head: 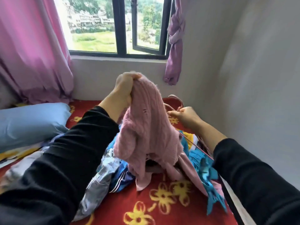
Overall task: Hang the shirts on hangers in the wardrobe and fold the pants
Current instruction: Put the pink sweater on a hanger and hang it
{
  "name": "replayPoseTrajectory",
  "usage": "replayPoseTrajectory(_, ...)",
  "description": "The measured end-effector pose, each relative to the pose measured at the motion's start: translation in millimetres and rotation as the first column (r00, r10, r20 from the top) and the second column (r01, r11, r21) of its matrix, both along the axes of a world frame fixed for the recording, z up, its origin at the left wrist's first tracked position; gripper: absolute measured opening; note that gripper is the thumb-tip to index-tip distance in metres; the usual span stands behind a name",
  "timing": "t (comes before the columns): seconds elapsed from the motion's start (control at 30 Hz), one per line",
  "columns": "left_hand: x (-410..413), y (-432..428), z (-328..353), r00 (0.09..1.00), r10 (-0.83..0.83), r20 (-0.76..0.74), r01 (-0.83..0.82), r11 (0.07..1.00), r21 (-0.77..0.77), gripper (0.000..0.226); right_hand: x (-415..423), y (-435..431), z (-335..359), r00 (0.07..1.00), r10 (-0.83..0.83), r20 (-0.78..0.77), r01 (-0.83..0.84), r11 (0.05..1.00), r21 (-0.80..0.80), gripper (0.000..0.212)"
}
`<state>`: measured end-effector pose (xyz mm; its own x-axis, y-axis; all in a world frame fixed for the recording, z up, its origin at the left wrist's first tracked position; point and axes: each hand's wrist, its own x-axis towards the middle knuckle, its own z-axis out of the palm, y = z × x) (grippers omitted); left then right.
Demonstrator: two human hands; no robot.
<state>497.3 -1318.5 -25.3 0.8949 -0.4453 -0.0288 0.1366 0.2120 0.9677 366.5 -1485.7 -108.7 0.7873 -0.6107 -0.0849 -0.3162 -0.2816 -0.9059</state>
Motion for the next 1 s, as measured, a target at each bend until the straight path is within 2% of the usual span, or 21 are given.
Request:
replayPoseTrajectory(0.1,-6,8,36,0.994,0.102,0.040,-0.098,0.991,-0.092,0.010,-10,4,4,0.981,-0.056,-0.185,-0.002,0.955,-0.298,0.050)
replayPoseTrajectory(0.17,-13,10,50,0.989,0.140,0.055,-0.132,0.982,-0.134,0.008,-15,14,-10,0.976,-0.046,-0.212,-0.011,0.965,-0.262,0.062)
replayPoseTrajectory(0.23,-18,13,53,0.987,0.145,0.066,-0.134,0.980,-0.146,0.011,-14,30,-28,0.982,0.048,-0.183,-0.069,0.992,-0.109,0.061)
replayPoseTrajectory(0.3,-19,16,47,0.986,0.158,0.054,-0.150,0.980,-0.134,0.010,-2,49,-45,0.996,0.073,-0.060,-0.061,0.982,0.177,0.055)
replayPoseTrajectory(0.33,-18,18,42,0.985,0.168,0.041,-0.162,0.979,-0.122,0.009,4,59,-50,0.997,0.075,0.015,-0.076,0.947,0.312,0.047)
replayPoseTrajectory(0.4,-13,25,27,0.981,0.193,0.010,-0.192,0.978,-0.085,0.010,13,73,-58,0.998,0.030,0.055,-0.054,0.852,0.522,0.026)
replayPoseTrajectory(0.47,-3,36,9,0.976,0.217,-0.022,-0.218,0.973,-0.070,0.013,11,80,-64,0.998,0.052,0.039,-0.065,0.701,0.710,0.031)
replayPoseTrajectory(0.53,9,51,-6,0.971,0.228,-0.066,-0.233,0.969,-0.082,0.016,8,82,-67,0.990,0.128,0.053,-0.119,0.588,0.800,0.038)
replayPoseTrajectory(0.6,22,66,-18,0.966,0.243,-0.092,-0.251,0.963,-0.096,0.021,10,82,-68,0.980,0.193,0.043,-0.155,0.614,0.774,0.032)
replayPoseTrajectory(0.67,33,82,-31,0.955,0.287,-0.070,-0.290,0.957,-0.032,0.024,16,87,-65,0.980,0.200,-0.021,-0.126,0.695,0.708,0.019)
replayPoseTrajectory(0.77,44,104,-53,0.929,0.371,-0.008,-0.363,0.914,0.182,0.009,27,89,-54,0.993,0.102,-0.053,-0.056,0.832,0.552,0.048)
replayPoseTrajectory(0.8,47,111,-61,0.924,0.382,0.011,-0.371,0.890,0.265,0.005,31,86,-48,0.996,0.069,-0.049,-0.036,0.867,0.497,0.049)
replayPoseTrajectory(0.93,51,137,-92,0.943,0.322,0.089,-0.307,0.734,0.606,0.011,43,60,-7,0.991,0.133,-0.013,-0.125,0.959,0.254,0.024)
replayPoseTrajectory(1.0,47,145,-104,0.988,0.152,-0.005,-0.100,0.670,0.735,0.010,47,54,21,0.985,0.174,-0.017,-0.172,0.983,0.064,0.006)
